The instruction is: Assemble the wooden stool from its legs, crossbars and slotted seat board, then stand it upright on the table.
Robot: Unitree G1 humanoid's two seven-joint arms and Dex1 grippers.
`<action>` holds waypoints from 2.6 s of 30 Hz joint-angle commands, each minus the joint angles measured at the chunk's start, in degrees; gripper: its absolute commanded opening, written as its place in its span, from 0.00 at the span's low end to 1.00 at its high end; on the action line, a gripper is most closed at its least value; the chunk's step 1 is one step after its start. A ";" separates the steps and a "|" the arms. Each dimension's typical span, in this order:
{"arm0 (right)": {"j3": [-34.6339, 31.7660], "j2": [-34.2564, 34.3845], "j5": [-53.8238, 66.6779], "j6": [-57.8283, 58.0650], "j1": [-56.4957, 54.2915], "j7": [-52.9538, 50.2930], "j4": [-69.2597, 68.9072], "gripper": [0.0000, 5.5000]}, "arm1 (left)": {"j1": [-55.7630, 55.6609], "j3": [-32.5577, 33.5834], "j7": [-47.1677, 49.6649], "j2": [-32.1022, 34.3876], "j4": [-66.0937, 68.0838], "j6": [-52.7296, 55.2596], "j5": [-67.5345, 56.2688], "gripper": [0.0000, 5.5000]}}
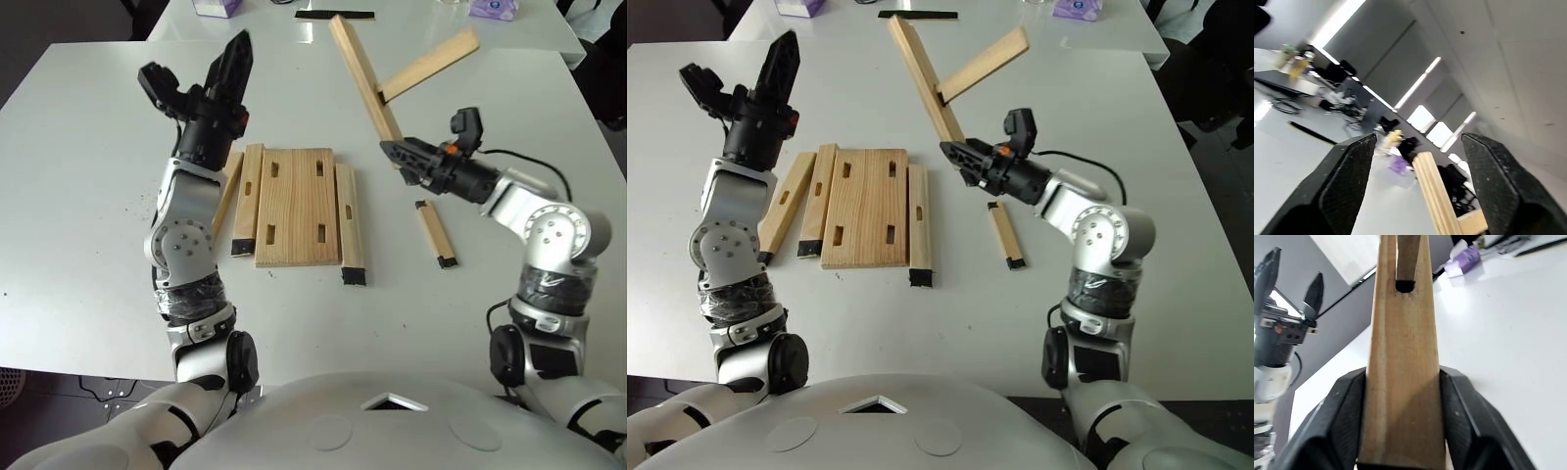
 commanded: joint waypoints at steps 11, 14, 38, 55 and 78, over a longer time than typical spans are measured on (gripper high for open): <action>3.75 -7.48 15.39 2.51 -4.67 12.96 -2.49 0.38 | -0.38 -3.25 -0.55 11.52 -2.10 16.84 -29.86 0.65; 5.94 -9.88 15.30 2.15 -2.73 15.94 -4.71 0.38 | -1.05 -4.40 -1.49 14.57 -1.12 18.98 -30.53 0.65; 12.84 -15.64 12.06 -5.40 2.75 21.67 -5.82 0.38 | -3.13 -8.59 -13.71 23.81 -0.17 23.22 -27.11 0.39; 13.46 -13.44 3.89 -14.24 3.55 15.06 0.05 0.61 | -1.34 -5.20 -19.15 25.07 2.08 14.10 -11.58 0.39; 13.08 -9.47 -8.05 -26.38 8.84 6.15 6.06 0.61 | 2.60 -6.06 -62.09 50.00 14.53 -1.16 19.18 0.38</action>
